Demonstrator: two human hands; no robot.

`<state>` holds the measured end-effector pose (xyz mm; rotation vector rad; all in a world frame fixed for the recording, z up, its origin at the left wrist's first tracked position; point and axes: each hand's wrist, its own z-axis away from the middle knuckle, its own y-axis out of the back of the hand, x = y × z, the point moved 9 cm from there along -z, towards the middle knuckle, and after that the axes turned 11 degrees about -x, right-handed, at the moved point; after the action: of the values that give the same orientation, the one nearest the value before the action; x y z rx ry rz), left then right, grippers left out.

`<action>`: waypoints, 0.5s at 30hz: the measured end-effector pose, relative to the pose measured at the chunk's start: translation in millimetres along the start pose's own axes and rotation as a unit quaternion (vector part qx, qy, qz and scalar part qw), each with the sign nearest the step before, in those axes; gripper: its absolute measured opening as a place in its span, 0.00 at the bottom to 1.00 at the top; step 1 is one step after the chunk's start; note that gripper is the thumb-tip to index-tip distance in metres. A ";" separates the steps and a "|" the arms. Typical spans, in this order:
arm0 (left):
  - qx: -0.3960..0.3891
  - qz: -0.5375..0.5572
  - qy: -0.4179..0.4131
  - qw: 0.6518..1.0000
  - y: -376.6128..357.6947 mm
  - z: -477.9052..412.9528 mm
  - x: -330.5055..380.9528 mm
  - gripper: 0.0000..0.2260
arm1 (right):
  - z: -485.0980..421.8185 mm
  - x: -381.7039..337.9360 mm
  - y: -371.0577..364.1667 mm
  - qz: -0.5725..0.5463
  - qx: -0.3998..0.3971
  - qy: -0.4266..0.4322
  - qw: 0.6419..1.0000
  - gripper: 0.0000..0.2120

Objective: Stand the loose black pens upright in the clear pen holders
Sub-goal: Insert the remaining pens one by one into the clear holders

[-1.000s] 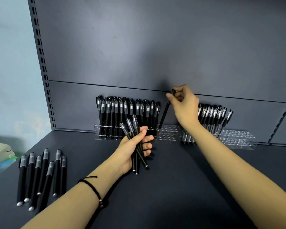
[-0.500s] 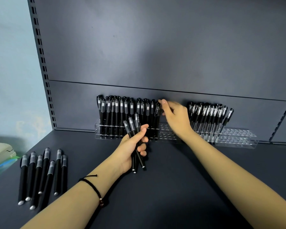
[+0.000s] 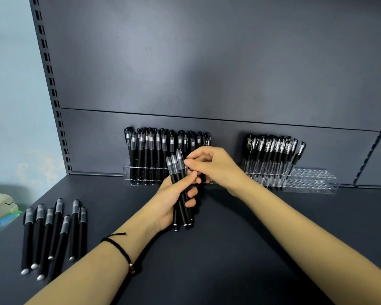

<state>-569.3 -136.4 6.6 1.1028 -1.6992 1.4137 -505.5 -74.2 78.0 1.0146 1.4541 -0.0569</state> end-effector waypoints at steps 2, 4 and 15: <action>-0.009 0.004 0.003 1.000 -2.1 0.4 -0.2 0.08 | -0.1 3.5 -1.8 -0.031 -0.032 -0.022 0.999 0.05; -0.023 0.016 0.007 1.000 -6.5 0.5 -1.7 0.08 | 0.4 7.2 -3.1 -0.065 -0.065 -0.038 0.995 0.04; 0.016 -0.008 0.052 0.998 6.0 -1.4 -15.5 0.10 | -3.5 1.6 103.1 -0.230 0.237 0.048 0.942 0.10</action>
<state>-568.1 -131.7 -9.4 1.0397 -1.5969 1.4686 -446.6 -8.9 131.9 1.0430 1.7912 -0.7368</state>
